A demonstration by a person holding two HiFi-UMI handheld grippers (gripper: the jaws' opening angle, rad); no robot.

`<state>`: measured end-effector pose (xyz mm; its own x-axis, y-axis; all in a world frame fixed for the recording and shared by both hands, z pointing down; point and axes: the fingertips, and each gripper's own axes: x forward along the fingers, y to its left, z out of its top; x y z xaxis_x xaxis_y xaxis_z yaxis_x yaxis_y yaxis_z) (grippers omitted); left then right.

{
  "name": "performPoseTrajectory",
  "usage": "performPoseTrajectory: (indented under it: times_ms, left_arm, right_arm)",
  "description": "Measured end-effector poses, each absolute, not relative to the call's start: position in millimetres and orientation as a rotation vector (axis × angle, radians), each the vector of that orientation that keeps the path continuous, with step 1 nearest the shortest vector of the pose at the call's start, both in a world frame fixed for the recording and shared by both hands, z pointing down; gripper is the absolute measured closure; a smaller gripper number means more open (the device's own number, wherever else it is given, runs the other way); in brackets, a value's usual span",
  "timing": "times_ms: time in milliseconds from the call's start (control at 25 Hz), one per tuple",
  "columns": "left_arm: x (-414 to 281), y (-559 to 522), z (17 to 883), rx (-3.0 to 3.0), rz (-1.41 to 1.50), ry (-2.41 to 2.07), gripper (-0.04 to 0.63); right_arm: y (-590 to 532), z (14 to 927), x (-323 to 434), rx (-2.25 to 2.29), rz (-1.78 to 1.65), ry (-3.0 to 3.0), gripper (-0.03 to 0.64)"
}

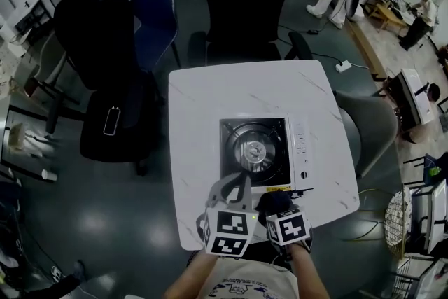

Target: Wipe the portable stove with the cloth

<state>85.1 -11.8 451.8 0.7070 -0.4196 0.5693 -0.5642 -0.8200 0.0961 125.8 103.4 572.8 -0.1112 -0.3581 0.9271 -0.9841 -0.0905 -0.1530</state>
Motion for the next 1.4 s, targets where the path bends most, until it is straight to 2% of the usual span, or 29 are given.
performPoseTrajectory:
  times_ms: [840,1400]
  left_arm:
    - [46.8,-36.0,454.3,2.578,0.772,-0.927,0.574]
    - [8.8,-54.0,457.1,2.490,0.747,-1.069,0.572]
  right_arm:
    - [71.6,606.0,88.7,1.405,1.210,-1.543,0.535]
    - [53.1,604.3,33.2,1.199,1.200,-1.668,0.535]
